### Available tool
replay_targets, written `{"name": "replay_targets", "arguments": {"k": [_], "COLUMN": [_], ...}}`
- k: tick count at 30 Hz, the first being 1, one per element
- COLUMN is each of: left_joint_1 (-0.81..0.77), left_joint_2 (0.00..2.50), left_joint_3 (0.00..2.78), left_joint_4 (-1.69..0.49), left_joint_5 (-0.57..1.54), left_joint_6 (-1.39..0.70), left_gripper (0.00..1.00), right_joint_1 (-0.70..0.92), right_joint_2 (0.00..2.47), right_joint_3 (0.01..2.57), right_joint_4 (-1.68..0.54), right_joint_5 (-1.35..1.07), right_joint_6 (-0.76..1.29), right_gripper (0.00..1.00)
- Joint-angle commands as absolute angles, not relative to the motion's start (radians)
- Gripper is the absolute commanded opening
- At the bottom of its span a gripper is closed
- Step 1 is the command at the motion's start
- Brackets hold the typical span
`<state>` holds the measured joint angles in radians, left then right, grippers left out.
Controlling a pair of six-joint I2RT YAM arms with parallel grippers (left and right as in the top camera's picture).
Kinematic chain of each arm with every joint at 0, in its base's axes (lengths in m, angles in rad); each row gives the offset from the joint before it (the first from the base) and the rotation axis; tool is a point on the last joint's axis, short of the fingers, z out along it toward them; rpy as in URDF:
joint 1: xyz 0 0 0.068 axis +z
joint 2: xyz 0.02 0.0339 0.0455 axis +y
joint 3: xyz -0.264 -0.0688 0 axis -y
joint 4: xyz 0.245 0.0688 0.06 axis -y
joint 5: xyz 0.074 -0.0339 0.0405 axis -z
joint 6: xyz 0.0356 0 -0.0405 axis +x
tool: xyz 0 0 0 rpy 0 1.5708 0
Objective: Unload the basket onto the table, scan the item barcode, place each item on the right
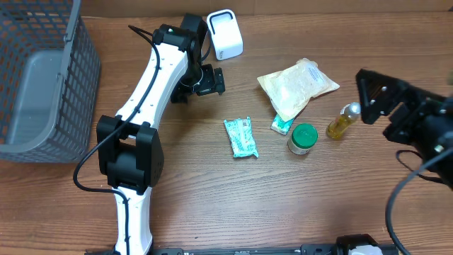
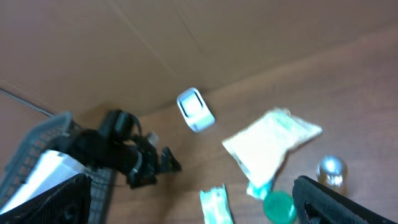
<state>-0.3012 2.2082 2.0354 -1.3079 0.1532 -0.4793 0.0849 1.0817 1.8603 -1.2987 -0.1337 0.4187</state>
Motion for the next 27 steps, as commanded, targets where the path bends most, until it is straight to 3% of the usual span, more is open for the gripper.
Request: {"name": "replay_targets", "arguments": {"k": [1, 16, 27], "left_joint_1": [-0.308, -0.308, -0.308], "left_joint_2": [2.191, 2.191, 2.191], "left_joint_3": [2.045, 2.045, 2.045], "left_joint_4": [-1.304, -1.304, -1.304], "left_joint_5": [0.147, 0.146, 0.147], "left_joint_6": [-0.472, -0.472, -0.472], "left_gripper": [1.0, 1.0, 1.0], "right_joint_1": [0.078, 0.078, 0.078], "right_joint_2": [1.061, 0.92, 0.891], "right_joint_3": [1.77, 1.418, 1.297], "right_joint_4": [-1.297, -1.297, -1.296], "right_joint_5": [-0.135, -0.136, -0.136], "right_joint_6": [0.419, 0.419, 0.419], "right_gripper": [1.0, 1.0, 1.0]}}
